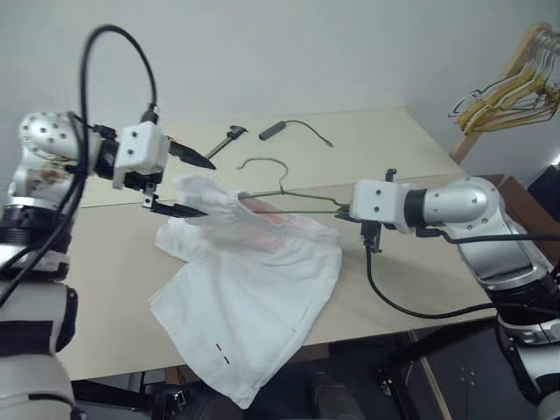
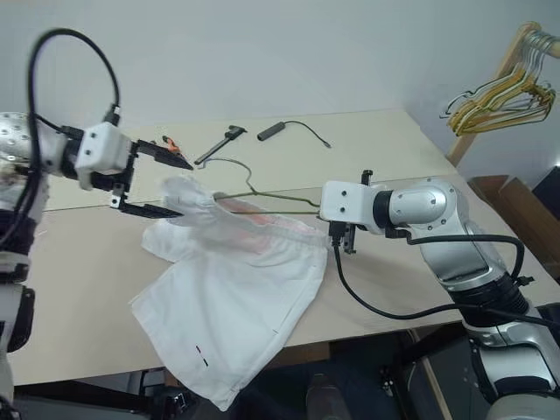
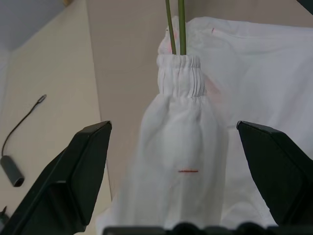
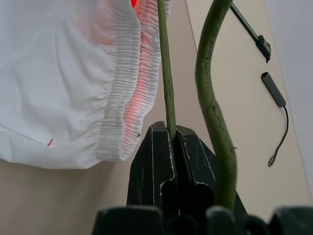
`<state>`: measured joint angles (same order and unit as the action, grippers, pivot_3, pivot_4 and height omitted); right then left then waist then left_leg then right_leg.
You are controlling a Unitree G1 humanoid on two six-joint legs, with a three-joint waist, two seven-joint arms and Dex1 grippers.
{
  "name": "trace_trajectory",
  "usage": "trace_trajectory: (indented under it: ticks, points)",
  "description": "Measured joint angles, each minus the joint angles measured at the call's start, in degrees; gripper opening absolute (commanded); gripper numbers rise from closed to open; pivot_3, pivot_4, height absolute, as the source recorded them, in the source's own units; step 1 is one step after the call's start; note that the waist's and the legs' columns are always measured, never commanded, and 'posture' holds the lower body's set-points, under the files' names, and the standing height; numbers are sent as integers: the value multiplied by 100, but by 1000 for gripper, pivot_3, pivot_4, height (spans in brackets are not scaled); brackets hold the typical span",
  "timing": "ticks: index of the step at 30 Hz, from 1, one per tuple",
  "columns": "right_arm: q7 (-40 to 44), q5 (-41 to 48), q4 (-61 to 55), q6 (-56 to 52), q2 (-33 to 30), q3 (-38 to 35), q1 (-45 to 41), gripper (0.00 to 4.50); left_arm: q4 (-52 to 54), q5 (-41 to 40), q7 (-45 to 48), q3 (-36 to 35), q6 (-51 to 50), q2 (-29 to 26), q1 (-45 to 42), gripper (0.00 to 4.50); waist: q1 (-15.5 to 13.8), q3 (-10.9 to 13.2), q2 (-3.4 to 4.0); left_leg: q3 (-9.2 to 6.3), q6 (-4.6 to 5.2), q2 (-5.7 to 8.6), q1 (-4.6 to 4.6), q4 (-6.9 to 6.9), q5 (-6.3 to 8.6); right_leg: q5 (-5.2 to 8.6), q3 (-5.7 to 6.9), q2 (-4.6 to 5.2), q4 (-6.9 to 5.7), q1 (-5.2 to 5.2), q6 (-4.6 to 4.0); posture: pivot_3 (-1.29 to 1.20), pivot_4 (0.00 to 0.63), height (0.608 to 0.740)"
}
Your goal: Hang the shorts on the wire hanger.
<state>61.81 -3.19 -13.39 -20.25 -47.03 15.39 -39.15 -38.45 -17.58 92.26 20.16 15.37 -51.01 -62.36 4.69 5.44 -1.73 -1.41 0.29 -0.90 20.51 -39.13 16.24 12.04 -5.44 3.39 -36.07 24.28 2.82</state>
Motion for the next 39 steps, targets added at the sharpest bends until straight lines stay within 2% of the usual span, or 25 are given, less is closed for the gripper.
trace_trajectory:
  ticks: [2, 5, 12, 18, 26, 30, 34, 39]
  points:
    - [46, -1, -28, 0, -6, 0, -1, 0, -373, 270, 0, 129, 221, 194, -166, 4458, 31, -1, 0, 0, 0, 1, 0, 0, 0, 0, 0, 0, 1, -2, 0, -63, 7, 740]
    - [80, 0, -78, -22, -6, 0, -3, 0, -690, 538, 1, 314, 435, 405, -211, 3917, 86, -2, -1, -1, 0, 1, 1, -1, 0, 0, 0, 1, 1, -1, 0, -66, 7, 740]
    - [216, 18, -167, -536, -4, 0, -115, 0, -671, 599, 2, 566, 605, 475, -108, 1759, 154, -2, -1, -3, 1, 0, 2, -2, 0, 0, -1, 0, -4, 3, 0, -66, 8, 740]
    - [431, 358, -339, -1137, 34, -3, -270, 0, -827, 815, -56, 253, 688, 661, -97, 73, 164, -3, -1, -6, 1, -1, 4, -6, 0, 0, 1, 0, -4, 3, 0, -65, 14, 740]
    - [459, 787, -472, -1802, 28, -69, -309, 0, -970, 934, -78, -261, 374, 841, -30, 25, 216, -3, -1, -10, 2, 0, 6, -10, 1, 0, 3, 2, -8, 2, 1, -74, 15, 740]
    - [459, 890, -500, -1727, 17, -72, -302, 1112, -961, 910, -19, -351, 290, 840, 2, 0, 243, -3, -1, -11, 2, 0, 6, -10, 1, 0, 3, 2, -7, 2, 1, -77, 15, 740]
    - [430, 908, -495, -1660, -80, -82, -283, 2494, -914, 857, 1, -357, 220, 826, 16, 0, 249, -3, -1, -11, 1, 0, 5, -10, 1, 0, 3, 2, -10, 2, 1, -79, 21, 740]
    - [184, 1043, -238, -1662, -357, -732, -11, 4109, -731, 802, 2, -417, 60, 720, 140, 0, 243, -3, -1, -11, 2, 1, 8, -9, 1, 0, 3, 4, -8, 2, 2, -81, 29, 740]
